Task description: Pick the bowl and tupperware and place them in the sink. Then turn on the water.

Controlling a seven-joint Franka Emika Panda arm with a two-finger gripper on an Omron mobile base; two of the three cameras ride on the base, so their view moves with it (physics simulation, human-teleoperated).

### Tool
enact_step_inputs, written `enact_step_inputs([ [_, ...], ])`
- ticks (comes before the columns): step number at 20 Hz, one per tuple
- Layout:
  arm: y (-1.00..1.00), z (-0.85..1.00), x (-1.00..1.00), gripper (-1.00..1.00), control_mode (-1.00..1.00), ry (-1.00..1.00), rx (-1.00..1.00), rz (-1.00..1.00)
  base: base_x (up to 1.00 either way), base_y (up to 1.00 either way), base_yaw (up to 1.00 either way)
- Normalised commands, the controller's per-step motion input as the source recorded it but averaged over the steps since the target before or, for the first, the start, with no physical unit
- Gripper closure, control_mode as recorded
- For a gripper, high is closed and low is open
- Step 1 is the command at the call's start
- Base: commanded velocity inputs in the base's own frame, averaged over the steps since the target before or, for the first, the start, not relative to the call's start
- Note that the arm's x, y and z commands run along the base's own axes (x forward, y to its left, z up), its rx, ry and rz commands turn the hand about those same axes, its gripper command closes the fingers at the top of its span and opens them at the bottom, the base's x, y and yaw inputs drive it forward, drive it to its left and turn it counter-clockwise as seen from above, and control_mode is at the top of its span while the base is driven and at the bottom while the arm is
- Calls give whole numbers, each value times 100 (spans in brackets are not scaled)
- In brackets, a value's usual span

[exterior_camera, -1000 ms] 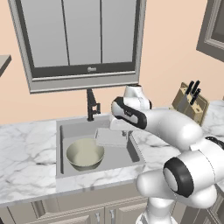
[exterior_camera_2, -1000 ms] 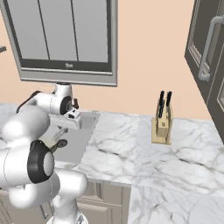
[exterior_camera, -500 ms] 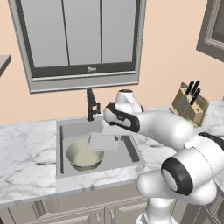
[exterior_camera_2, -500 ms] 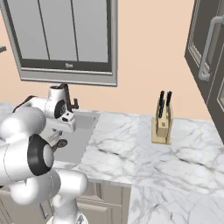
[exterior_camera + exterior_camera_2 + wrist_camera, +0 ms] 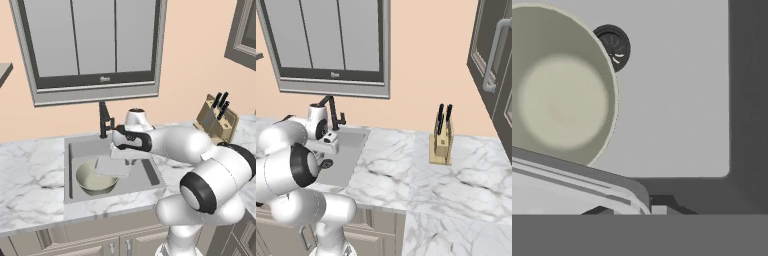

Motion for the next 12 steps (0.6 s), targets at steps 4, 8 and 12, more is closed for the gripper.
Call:
enact_step_inputs([
  [4, 24, -19, 11, 100, -100, 0, 0, 0, 0, 0, 0],
  [8, 16, -14, 15, 100, -100, 0, 0, 0, 0, 0, 0],
  [12, 15, -13, 20, 100, -100, 0, 0, 0, 0, 0, 0],
])
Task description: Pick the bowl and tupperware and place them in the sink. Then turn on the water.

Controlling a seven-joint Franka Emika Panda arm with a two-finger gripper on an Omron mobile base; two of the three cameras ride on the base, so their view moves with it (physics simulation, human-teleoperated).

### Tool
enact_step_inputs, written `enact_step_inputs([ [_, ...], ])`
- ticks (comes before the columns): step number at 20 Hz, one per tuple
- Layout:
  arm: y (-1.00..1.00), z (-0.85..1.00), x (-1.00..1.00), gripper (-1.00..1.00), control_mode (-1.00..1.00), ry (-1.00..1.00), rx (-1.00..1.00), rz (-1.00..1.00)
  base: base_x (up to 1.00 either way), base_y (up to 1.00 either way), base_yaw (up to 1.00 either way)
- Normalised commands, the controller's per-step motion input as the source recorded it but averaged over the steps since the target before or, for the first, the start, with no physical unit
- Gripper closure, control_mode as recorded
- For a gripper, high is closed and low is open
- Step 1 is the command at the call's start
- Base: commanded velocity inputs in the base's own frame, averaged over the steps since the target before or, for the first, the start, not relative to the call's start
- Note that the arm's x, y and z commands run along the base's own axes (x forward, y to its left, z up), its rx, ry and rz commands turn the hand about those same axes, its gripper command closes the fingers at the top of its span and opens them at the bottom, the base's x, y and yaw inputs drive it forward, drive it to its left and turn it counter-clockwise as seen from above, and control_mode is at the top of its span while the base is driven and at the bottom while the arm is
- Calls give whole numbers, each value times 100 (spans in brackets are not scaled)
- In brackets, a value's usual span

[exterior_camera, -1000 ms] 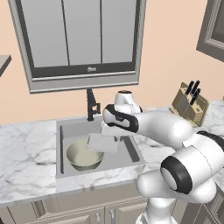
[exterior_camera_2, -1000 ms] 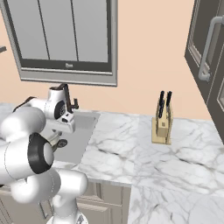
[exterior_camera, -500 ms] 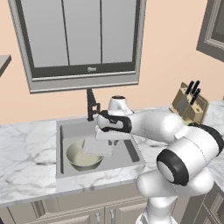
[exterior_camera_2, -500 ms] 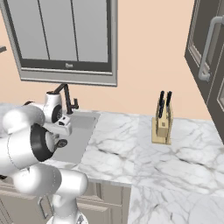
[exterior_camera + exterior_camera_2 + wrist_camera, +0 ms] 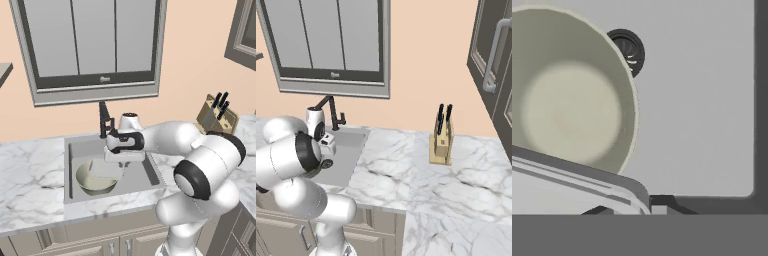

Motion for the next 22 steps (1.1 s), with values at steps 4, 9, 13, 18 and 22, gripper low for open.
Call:
enact_step_inputs([
  [4, 16, -16, 18, 100, -100, 0, 0, 0, 0, 0, 0],
  [9, 13, -19, 12, 100, -100, 0, 0, 0, 0, 0, 0],
  [13, 12, -24, 8, 100, -100, 0, 0, 0, 0, 0, 0],
  [18, 8, -21, 8, 100, -100, 0, 0, 0, 0, 0, 0],
  [22, 1, -12, 2, 100, -100, 0, 0, 0, 0, 0, 0],
])
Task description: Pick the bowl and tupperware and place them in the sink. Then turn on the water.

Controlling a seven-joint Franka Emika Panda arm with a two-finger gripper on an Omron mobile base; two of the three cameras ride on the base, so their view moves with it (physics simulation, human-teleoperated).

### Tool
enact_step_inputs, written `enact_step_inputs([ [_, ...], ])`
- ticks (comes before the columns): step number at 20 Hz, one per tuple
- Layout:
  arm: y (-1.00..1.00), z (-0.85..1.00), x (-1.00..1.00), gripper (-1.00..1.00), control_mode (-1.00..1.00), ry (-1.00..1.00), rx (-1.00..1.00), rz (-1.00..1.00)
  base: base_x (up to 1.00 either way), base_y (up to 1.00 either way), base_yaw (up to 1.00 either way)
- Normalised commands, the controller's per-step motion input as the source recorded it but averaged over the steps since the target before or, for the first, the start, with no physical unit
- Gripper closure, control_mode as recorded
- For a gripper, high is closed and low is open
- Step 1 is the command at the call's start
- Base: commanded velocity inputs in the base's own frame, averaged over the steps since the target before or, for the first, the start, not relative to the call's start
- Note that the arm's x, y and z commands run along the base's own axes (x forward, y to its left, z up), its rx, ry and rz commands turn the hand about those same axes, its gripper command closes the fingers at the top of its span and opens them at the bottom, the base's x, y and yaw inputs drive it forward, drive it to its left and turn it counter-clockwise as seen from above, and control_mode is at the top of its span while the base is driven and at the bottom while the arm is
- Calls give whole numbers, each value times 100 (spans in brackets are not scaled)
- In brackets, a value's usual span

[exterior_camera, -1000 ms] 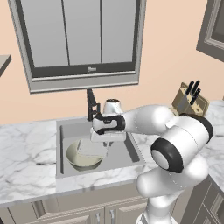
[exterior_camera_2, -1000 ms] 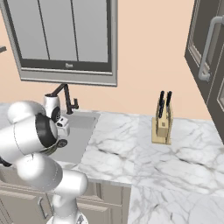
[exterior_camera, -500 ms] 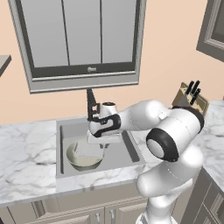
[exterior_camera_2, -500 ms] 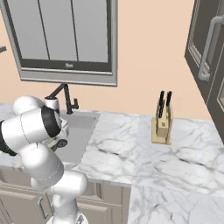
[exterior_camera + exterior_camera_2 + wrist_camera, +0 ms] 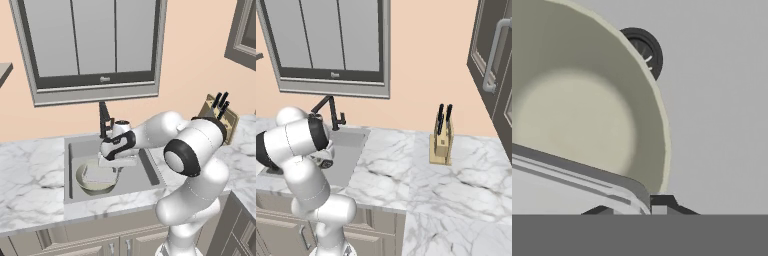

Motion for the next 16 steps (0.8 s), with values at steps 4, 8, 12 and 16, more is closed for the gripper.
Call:
enact_step_inputs([
  [4, 0, -14, 3, 100, -100, 0, 0, 0, 0, 0, 0],
  [8, 0, -17, 6, 100, -100, 0, 0, 0, 0, 0, 0],
  [12, 0, -15, 10, 100, -100, 0, 0, 0, 0, 0, 0],
  [16, 0, -3, 4, 100, -100, 0, 0, 0, 0, 0, 0],
])
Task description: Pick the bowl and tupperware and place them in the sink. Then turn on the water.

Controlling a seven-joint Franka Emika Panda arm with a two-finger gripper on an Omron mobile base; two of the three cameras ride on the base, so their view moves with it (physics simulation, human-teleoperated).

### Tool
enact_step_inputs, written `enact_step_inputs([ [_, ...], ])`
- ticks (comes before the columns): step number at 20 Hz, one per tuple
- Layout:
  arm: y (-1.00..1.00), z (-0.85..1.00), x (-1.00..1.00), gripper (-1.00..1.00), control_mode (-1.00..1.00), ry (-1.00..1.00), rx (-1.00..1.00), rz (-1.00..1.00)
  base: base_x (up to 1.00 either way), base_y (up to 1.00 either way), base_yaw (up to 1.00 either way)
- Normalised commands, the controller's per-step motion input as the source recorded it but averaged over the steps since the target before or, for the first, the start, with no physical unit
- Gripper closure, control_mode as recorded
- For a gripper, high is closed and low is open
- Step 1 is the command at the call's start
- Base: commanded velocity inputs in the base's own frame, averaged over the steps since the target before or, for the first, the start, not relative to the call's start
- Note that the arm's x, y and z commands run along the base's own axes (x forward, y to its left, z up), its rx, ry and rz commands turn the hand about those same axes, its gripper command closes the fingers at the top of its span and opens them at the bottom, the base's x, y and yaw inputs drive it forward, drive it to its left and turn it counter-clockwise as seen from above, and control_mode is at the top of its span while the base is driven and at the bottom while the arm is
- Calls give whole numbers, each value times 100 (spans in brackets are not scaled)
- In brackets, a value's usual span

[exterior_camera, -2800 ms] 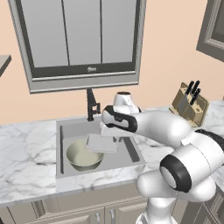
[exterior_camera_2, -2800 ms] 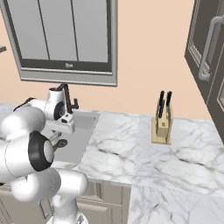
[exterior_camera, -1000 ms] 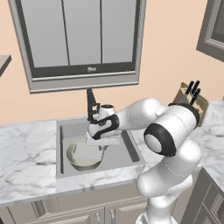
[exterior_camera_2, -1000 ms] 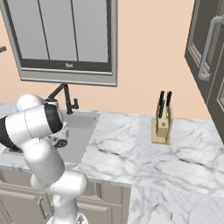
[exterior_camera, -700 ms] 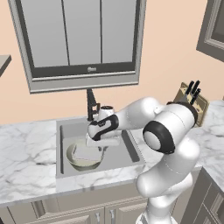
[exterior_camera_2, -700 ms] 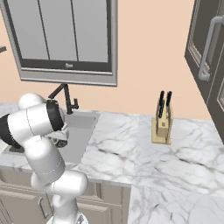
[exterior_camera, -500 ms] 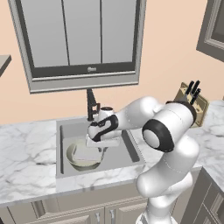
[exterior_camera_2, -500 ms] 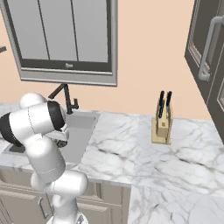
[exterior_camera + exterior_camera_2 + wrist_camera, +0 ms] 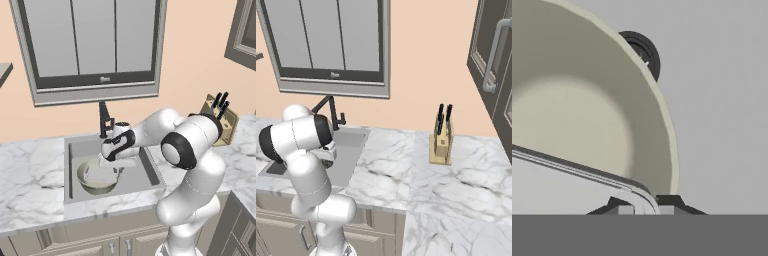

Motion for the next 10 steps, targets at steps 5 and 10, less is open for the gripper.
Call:
enact_step_inputs([
  [5, 0, 0, 0, -100, -100, 0, 0, 0, 0, 0, 0],
  [10, 0, 0, 0, -100, -100, 0, 0, 0, 0, 0, 0],
])
